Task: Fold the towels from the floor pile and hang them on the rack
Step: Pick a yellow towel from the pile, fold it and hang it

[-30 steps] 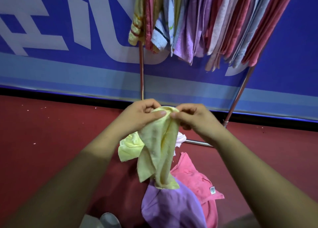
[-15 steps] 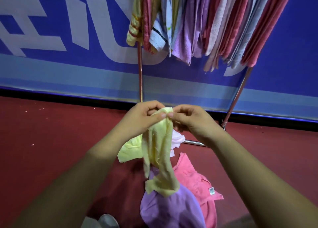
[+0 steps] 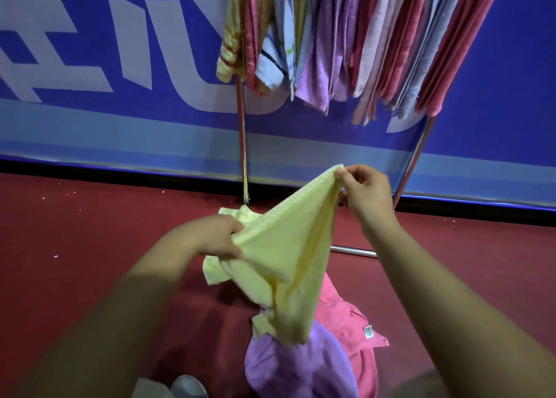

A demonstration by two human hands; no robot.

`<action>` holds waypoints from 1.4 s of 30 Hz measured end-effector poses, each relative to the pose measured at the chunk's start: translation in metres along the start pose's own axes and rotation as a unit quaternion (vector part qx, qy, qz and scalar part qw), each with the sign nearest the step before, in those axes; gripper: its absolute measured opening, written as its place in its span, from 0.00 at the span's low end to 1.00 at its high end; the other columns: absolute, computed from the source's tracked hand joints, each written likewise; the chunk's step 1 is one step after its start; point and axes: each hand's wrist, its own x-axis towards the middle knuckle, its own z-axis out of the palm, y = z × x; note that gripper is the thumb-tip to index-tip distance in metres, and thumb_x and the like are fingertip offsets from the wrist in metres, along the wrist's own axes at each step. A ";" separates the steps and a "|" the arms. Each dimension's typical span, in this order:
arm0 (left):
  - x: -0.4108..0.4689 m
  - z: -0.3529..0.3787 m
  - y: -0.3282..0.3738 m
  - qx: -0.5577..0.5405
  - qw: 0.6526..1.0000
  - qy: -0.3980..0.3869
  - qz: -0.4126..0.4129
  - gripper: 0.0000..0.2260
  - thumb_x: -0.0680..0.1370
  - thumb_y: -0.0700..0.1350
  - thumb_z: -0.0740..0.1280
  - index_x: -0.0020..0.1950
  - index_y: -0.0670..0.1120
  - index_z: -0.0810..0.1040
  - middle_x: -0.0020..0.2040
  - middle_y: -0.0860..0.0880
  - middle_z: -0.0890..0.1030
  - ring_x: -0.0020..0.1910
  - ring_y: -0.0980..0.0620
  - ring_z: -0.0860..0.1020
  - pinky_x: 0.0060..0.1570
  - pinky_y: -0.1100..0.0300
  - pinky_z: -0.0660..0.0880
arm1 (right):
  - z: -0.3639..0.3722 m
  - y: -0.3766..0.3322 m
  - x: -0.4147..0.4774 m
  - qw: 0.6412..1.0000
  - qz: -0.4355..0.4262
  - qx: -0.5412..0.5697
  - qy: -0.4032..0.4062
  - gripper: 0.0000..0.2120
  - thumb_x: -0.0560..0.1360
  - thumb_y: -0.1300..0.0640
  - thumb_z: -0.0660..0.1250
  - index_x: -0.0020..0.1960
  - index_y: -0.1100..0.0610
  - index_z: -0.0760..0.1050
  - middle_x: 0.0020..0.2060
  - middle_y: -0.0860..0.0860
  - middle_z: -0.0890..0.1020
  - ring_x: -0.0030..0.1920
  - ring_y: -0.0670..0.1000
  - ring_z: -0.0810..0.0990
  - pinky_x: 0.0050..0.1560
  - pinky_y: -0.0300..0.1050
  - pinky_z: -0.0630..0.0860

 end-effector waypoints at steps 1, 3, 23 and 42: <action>0.001 0.004 -0.004 0.036 0.999 -0.009 -0.024 0.08 0.75 0.50 0.72 0.49 0.48 0.80 0.43 0.53 0.79 0.45 0.51 0.77 0.46 0.58 0.73 | -0.002 0.001 0.002 1.000 -0.003 -0.013 0.014 0.10 0.78 0.55 0.69 0.41 0.60 0.80 0.28 0.51 0.77 0.27 0.50 0.75 0.32 0.42 0.71; 0.001 0.006 -0.007 0.061 0.997 -0.008 -0.048 0.06 0.77 0.49 0.69 0.51 0.49 0.79 0.47 0.50 0.81 0.48 0.48 0.78 0.49 0.57 0.75 | -0.007 0.001 0.005 0.999 -0.011 -0.026 0.036 0.10 0.78 0.56 0.69 0.41 0.60 0.80 0.29 0.51 0.78 0.27 0.49 0.76 0.34 0.43 0.72; -0.032 -0.032 0.057 -0.390 0.890 0.188 0.147 0.10 0.75 0.31 0.71 0.51 0.44 0.84 0.35 0.49 0.81 0.37 0.56 0.82 0.35 0.72 0.75 | 0.012 -0.025 -0.031 0.985 -0.093 0.005 -0.147 0.16 0.76 0.74 0.61 0.41 0.57 0.81 0.28 0.48 0.82 0.29 0.48 0.78 0.36 0.40 0.77; -0.026 -0.037 0.034 -0.255 0.948 0.169 0.085 0.08 0.77 0.49 0.72 0.42 0.47 0.78 0.35 0.48 0.85 0.37 0.50 0.84 0.42 0.51 0.82 | 0.011 -0.031 -0.038 0.976 -0.081 0.057 -0.195 0.04 0.75 0.61 0.74 0.42 0.59 0.83 0.37 0.51 0.84 0.40 0.46 0.79 0.46 0.42 0.74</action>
